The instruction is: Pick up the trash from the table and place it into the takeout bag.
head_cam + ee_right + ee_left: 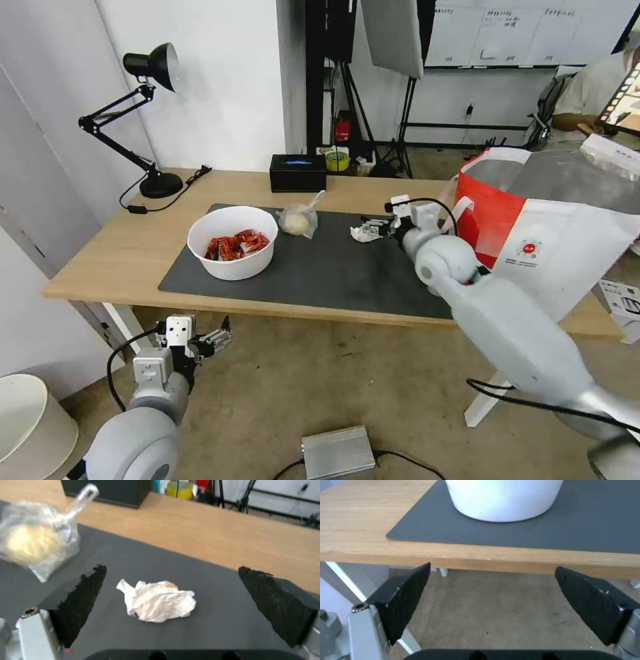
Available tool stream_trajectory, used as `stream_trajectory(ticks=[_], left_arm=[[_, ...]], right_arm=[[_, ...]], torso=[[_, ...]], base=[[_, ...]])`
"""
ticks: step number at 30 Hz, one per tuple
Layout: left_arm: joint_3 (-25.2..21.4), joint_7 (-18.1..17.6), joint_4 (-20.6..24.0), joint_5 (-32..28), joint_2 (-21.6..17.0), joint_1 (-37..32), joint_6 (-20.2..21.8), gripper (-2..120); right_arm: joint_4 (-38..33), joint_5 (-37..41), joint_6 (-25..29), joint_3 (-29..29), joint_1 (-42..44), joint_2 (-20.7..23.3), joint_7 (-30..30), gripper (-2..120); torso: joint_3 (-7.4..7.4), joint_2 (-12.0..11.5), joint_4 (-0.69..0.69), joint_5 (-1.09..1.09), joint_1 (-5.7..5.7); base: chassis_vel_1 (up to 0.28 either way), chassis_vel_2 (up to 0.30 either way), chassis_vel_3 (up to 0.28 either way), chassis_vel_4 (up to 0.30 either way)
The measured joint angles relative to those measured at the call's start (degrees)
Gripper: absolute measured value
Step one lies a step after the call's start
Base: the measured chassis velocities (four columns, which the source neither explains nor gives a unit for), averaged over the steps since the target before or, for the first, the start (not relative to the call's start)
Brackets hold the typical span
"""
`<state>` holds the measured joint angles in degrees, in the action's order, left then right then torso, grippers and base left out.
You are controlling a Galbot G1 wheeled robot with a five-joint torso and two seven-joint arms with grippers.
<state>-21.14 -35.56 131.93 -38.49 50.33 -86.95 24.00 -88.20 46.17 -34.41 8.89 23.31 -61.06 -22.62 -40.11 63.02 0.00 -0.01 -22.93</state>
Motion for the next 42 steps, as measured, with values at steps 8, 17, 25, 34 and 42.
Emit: stream_trajectory(ticks=[8, 17, 25, 34, 42], left_arm=[[-0.1, 0.0, 0.1, 0.3, 0.3, -0.4, 0.0, 100], [-0.1, 0.0, 0.1, 0.3, 0.3, -0.4, -0.1, 100], [0.1, 0.0, 0.1, 0.3, 0.4, -0.4, -0.1, 100], [0.1, 0.0, 0.4, 0.4, 0.4, -0.8, -0.1, 100], [0.0, 0.0, 0.7, 0.6, 0.4, -1.1, -0.2, 100]], right_arm=[[5.8, -0.8, -4.2, 1.3, -2.7, -4.6, -2.4, 100], [11.5, -2.2, -5.9, 2.1, -4.6, -8.0, -5.4, 100], [14.9, -2.3, -6.2, 2.2, -5.6, -10.1, -5.7, 100], [16.9, -2.0, -6.9, 2.1, -5.9, -11.8, -6.1, 100], [18.6, -2.0, -6.9, 2.1, -6.1, -13.1, -6.7, 100]], torso=[[0.0, 0.0, 0.0, 0.0, 0.01], [0.0, 0.0, -0.01, 0.0, 0.01], [0.0, 0.0, 0.0, 0.0, 0.0], [0.0, 0.0, -0.01, 0.0, 0.01], [0.0, 0.0, 0.0, 0.0, 0.01]], base=[[0.0, 0.0, 0.0, 0.0], [0.0, 0.0, 0.0, 0.0], [0.0, 0.0, 0.0, 0.0], [0.0, 0.0, 0.0, 0.0], [0.0, 0.0, 0.0, 0.0]])
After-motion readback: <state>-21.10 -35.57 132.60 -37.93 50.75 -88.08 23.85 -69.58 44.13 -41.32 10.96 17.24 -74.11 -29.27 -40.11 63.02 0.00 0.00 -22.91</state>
